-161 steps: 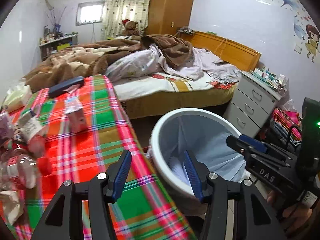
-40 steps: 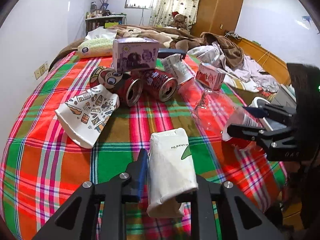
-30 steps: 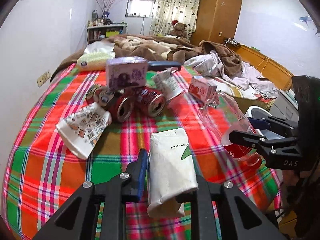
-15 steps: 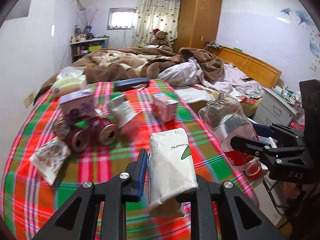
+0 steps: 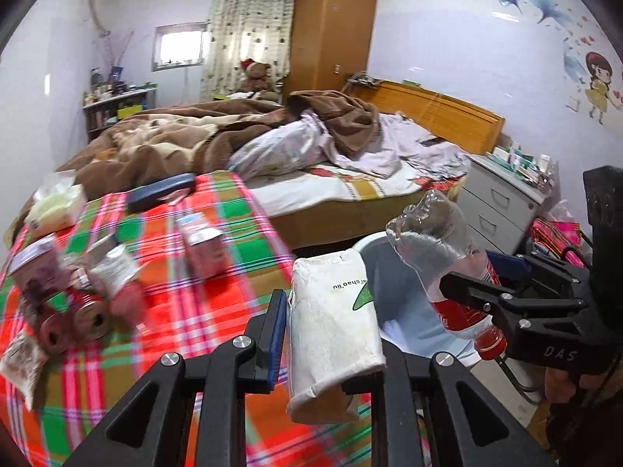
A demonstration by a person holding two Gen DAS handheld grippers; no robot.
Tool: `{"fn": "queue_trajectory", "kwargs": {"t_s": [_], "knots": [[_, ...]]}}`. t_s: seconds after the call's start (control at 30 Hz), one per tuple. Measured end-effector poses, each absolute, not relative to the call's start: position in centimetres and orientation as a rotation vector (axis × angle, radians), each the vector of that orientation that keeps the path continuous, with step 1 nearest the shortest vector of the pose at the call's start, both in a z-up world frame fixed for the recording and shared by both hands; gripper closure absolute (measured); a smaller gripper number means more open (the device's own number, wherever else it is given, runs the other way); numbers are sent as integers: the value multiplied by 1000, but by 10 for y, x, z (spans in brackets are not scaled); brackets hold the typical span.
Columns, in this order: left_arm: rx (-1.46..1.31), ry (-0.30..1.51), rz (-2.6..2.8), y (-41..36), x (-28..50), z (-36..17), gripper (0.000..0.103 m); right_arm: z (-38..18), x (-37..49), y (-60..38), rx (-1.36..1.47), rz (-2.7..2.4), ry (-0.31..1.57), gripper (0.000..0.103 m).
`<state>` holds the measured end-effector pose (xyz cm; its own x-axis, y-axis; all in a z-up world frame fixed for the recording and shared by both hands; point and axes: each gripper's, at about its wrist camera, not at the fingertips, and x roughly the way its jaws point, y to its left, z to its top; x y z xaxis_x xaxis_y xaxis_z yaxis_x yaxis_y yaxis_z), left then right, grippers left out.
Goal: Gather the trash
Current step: 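Carry the paper bag and bottle with both grippers over the bin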
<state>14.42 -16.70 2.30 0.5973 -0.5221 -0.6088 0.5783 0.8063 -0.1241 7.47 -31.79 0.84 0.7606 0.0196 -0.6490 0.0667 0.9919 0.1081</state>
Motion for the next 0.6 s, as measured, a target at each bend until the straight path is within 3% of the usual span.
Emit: {"fn": "queue_trajectory", "kwargs": {"t_s": [0.6], "knots": [[163, 782, -777, -287, 167, -22, 81, -43, 93, -384, 253, -178, 857, 38]]}}
